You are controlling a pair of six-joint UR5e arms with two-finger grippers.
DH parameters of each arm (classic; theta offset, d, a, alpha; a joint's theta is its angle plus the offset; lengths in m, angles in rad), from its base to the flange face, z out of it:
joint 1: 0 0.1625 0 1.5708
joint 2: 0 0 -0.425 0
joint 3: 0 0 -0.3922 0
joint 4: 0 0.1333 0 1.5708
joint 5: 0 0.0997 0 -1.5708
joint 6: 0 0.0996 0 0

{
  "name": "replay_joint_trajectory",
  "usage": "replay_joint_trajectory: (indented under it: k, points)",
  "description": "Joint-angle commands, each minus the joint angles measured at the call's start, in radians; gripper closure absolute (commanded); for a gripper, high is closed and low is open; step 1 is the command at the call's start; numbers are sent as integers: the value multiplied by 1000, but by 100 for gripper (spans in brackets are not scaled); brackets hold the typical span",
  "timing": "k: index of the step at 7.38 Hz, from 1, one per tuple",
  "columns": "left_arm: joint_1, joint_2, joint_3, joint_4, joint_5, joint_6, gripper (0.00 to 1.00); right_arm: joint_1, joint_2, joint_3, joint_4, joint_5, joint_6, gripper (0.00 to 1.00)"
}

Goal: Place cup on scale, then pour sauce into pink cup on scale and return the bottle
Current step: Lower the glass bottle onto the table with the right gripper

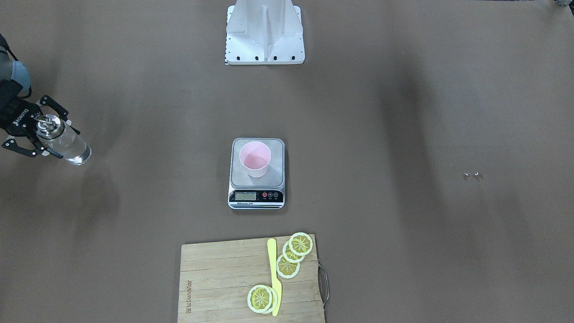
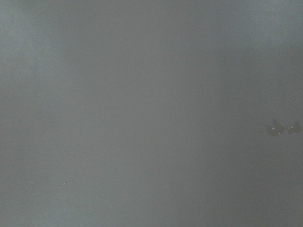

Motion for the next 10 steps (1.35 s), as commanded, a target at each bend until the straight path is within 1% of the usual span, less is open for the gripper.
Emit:
replay_joint_trajectory:
  k: [1,3,4,7,9,10]
  points:
    - [0,4,0,-2,3,-6,1,7,15,-114,139,13,36,46]
    - [2,-3,1,0,3,-6,1,7,17,-155,193,10,71,46]
    - [2,-5,6,1,8,-4,1,7,21,-197,240,4,83,46]
    - [5,-11,21,0,9,-6,1,7,26,-240,265,1,82,45]
    - [6,-32,42,-2,11,-6,1,6,40,-304,325,-20,82,45]
    - [6,-34,44,-2,11,-6,1,6,40,-307,326,-20,82,44]
